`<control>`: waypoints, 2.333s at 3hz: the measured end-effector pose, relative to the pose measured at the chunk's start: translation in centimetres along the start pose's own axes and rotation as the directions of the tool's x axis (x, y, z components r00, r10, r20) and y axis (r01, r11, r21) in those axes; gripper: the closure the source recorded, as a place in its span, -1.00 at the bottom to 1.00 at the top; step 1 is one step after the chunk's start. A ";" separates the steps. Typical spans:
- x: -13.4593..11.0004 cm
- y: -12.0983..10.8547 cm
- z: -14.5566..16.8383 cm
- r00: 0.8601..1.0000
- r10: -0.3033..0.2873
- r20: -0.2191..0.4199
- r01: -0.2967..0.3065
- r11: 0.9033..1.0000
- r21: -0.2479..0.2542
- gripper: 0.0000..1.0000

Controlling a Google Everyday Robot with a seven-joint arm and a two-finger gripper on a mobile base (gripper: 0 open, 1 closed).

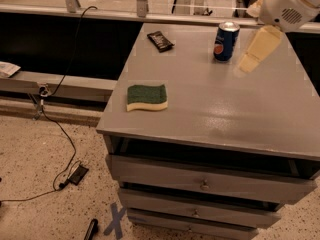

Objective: Move pepsi can near sponge

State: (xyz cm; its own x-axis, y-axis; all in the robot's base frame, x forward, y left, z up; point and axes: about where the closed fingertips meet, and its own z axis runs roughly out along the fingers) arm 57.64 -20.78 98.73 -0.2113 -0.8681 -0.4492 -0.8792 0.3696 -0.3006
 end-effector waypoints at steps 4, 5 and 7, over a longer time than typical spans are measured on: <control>0.3 -12.7 5.8 0.774 0.455 0.440 -0.533 0.844 0.065 -1.00; 0.0 -13.2 5.3 0.773 0.444 0.453 -0.527 0.847 0.069 -1.00; -0.4 -13.5 7.7 0.680 0.452 0.577 -0.581 0.813 0.049 -1.00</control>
Offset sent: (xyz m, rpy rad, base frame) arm 0.1457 -0.0523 0.0076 0.5040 -0.1987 -0.5018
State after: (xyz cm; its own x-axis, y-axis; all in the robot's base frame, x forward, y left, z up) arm 72.85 -22.88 96.47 -0.2946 -0.2325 -0.9269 -0.5709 0.8207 -0.0244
